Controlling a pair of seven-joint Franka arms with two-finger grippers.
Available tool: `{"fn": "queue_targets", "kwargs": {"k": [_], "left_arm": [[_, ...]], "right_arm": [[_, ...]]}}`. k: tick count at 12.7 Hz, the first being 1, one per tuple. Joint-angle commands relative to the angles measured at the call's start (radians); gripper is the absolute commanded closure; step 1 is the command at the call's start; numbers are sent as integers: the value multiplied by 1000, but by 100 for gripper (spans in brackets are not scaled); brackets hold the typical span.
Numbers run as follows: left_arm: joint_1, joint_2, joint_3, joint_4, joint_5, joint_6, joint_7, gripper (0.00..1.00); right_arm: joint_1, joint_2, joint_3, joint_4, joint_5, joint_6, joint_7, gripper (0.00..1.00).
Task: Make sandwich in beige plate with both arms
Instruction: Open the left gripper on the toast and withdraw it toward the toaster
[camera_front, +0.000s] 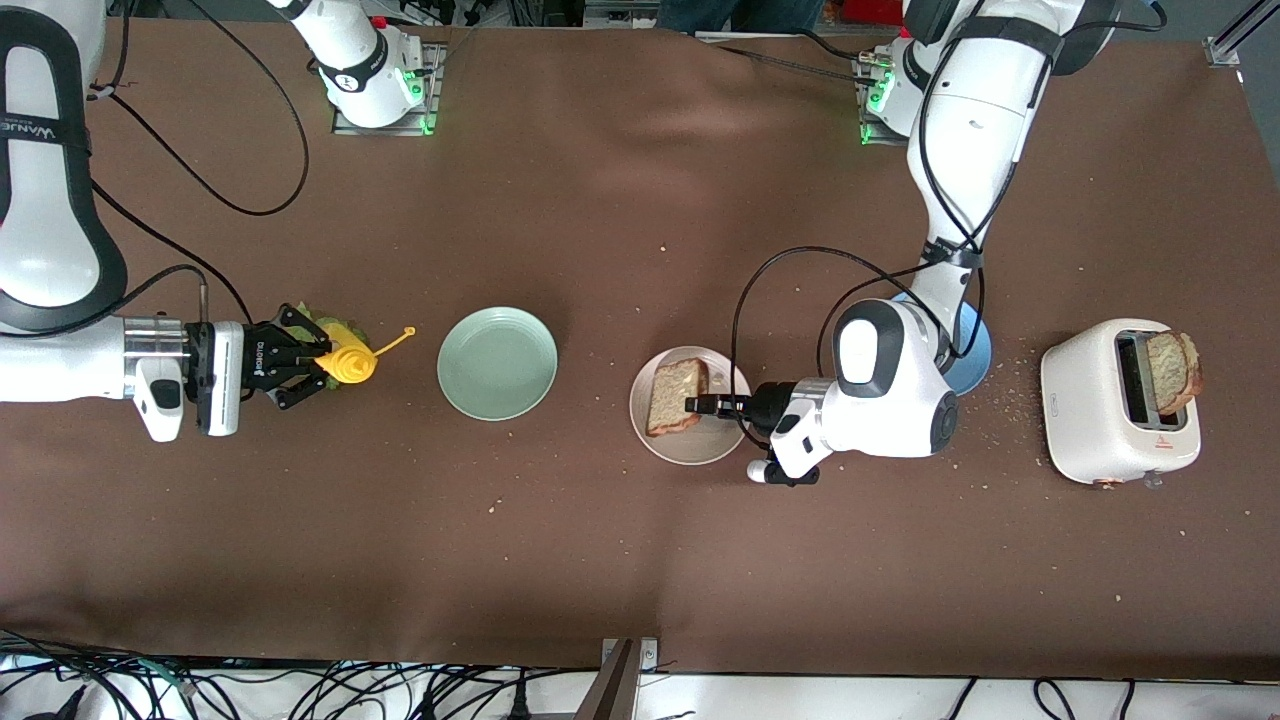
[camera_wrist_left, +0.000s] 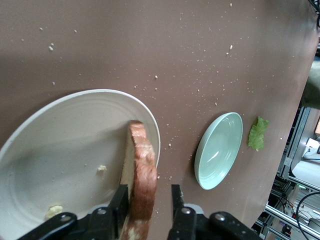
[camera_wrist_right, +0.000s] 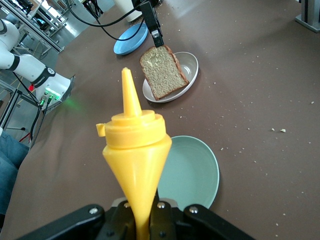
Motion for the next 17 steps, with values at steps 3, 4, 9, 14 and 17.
{"fn": "queue_targets", "kwargs": {"k": [3, 4, 9, 14, 17], "left_arm": [[2, 3, 54, -2, -18, 6, 36, 0], [5, 3, 57, -2, 3, 7, 36, 0], [114, -20, 60, 1, 199, -2, 33, 0], [189, -78, 60, 2, 441, -43, 28, 0], [249, -124, 60, 10, 552, -106, 30, 0]], "right_arm": [[5, -7, 0, 13, -15, -6, 30, 100], [7, -7, 0, 13, -15, -3, 38, 100], [10, -7, -1, 13, -18, -1, 39, 100], [23, -7, 0, 38, -66, -1, 85, 100], [39, -7, -1, 44, -69, 3, 111, 100]]}}
